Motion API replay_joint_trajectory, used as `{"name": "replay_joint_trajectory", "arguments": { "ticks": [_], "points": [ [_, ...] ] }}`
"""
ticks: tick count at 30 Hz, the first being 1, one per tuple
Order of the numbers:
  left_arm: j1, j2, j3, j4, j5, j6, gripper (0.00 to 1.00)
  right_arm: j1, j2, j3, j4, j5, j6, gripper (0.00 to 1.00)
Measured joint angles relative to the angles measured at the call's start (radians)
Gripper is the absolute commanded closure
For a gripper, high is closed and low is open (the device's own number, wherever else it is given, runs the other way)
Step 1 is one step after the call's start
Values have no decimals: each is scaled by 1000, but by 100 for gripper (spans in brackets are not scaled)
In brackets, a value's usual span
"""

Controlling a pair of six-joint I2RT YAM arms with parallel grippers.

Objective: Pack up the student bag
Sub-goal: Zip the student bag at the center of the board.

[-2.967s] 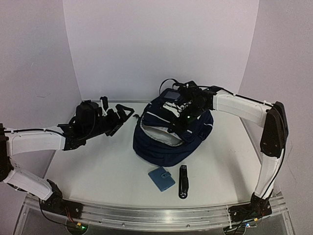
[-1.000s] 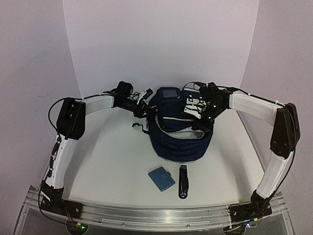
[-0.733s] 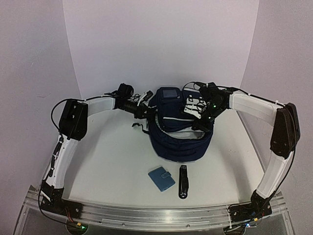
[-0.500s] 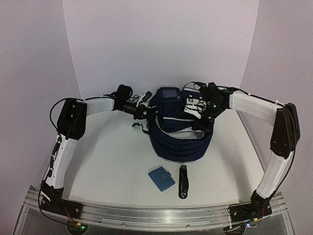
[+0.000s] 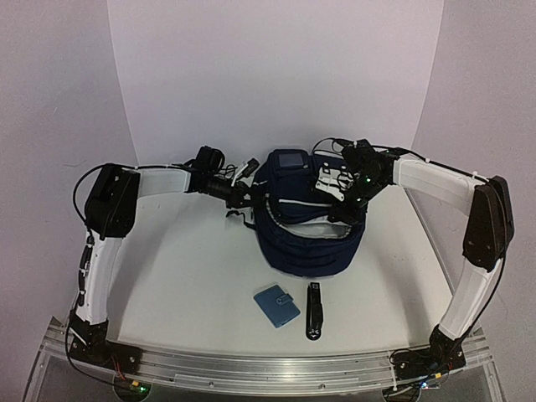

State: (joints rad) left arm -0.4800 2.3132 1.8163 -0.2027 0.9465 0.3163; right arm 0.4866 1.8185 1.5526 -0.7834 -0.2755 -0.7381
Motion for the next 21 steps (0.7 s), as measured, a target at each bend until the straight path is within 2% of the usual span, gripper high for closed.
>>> {"name": "replay_joint_trajectory", "arguments": {
  "ticks": [5,17,21],
  "points": [
    [-30,-102,-123,24,-57,-1,100,-3,14,14,-9,-19,34,100],
    [-120,-305,-361,59,-290,25,100,6,48,41,-30,-40,106,100],
    [-144,-347,-408,73,-349,25,100,18,48,41,-32,-27,114,100]
  ]
}}
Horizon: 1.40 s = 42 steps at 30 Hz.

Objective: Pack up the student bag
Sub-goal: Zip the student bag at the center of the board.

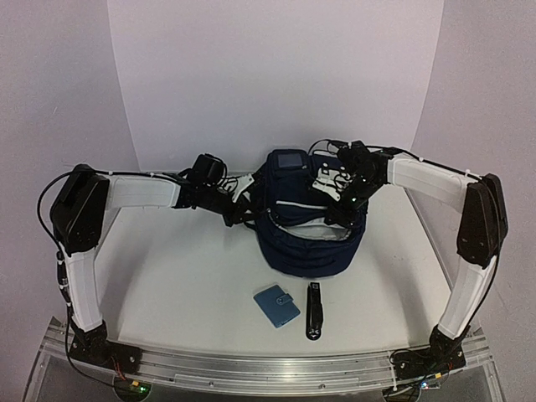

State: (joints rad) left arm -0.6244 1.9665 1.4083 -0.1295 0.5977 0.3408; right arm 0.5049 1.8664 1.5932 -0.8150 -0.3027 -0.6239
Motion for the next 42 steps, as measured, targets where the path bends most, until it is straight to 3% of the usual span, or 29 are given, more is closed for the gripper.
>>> {"name": "replay_joint_trajectory", "arguments": {
  "ticks": [10,17,25,28,32,34,38,42],
  "points": [
    [-57,-34,-87,58,-110,-3,100,8,0,-23,19,-6,34,100],
    [-172,-157,-196,81,-162,-12,100,18,5,-33,43,-15,60,100],
    [-234,-177,-208,102,-238,-81,100,61,35,-18,48,-25,120,99],
    [-240,-168,-208,120,-262,-117,100,79,65,26,28,-35,158,84],
    [-239,-164,-212,135,-283,-163,100,91,78,51,21,-81,212,47],
    [-232,-166,-227,151,-281,-186,100,88,71,51,18,-111,248,36],
    [-215,-172,-269,165,-277,-217,100,48,14,29,21,-194,319,24],
    [-207,-174,-272,167,-272,-234,100,-99,-83,-29,26,-254,381,20]
  ]
}}
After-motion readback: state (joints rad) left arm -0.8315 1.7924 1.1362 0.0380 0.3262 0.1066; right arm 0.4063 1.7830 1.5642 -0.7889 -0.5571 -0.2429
